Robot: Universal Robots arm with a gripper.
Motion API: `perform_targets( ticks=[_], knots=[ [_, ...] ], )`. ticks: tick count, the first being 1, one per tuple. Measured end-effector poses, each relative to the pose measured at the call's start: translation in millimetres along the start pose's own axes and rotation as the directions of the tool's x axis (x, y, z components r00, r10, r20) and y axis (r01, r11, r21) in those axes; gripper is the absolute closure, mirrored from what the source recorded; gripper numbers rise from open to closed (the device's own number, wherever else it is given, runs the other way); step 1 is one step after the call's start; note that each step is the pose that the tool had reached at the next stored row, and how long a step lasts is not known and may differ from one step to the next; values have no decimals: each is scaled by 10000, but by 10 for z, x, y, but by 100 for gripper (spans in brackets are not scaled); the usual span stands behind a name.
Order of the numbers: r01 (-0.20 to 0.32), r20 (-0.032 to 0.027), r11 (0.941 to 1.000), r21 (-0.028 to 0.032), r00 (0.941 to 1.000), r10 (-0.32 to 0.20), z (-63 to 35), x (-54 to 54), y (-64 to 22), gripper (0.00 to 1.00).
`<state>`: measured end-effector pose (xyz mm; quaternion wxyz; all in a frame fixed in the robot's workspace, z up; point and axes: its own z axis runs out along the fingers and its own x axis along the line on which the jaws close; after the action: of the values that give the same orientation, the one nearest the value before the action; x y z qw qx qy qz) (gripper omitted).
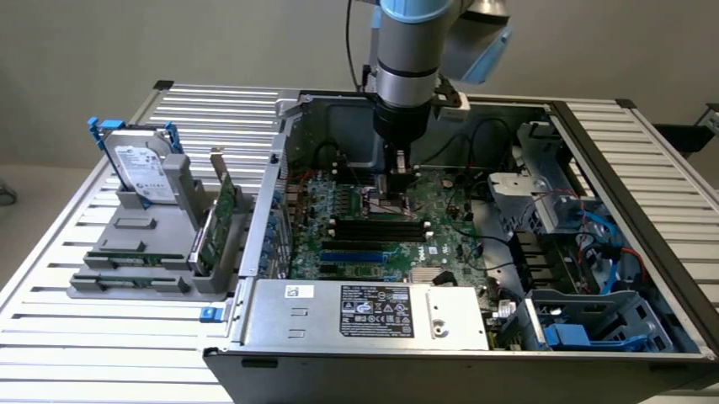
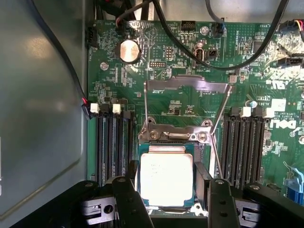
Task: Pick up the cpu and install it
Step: 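Close the cpu cover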
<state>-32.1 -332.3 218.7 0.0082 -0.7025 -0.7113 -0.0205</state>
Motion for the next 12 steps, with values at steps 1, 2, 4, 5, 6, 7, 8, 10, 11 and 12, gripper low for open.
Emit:
perform_targets(
  ticks=[1,2,4,5,6,7,8,10,11,12],
  knots=[
    [-59,6,10000,-3,10000,59,8,1,-12,45],
    [-123,12,9999,-6,9999,123,16,2,-23,45],
    [-270,23,9996,-12,9996,270,35,2,-41,45],
    [-350,30,9994,-15,9994,350,46,1,-50,45],
    [-431,41,9991,-19,9991,431,60,1,-60,45],
    [-494,53,9988,-21,9988,495,68,1,-70,45],
    [-541,59,9985,-23,9985,541,74,1,-82,45],
    [-603,73,9982,-27,9981,604,80,0,-108,45],
    [-621,83,9981,-29,9980,621,82,1,-115,45],
    [-633,99,9980,-35,9979,634,83,1,-118,45]
  ],
)
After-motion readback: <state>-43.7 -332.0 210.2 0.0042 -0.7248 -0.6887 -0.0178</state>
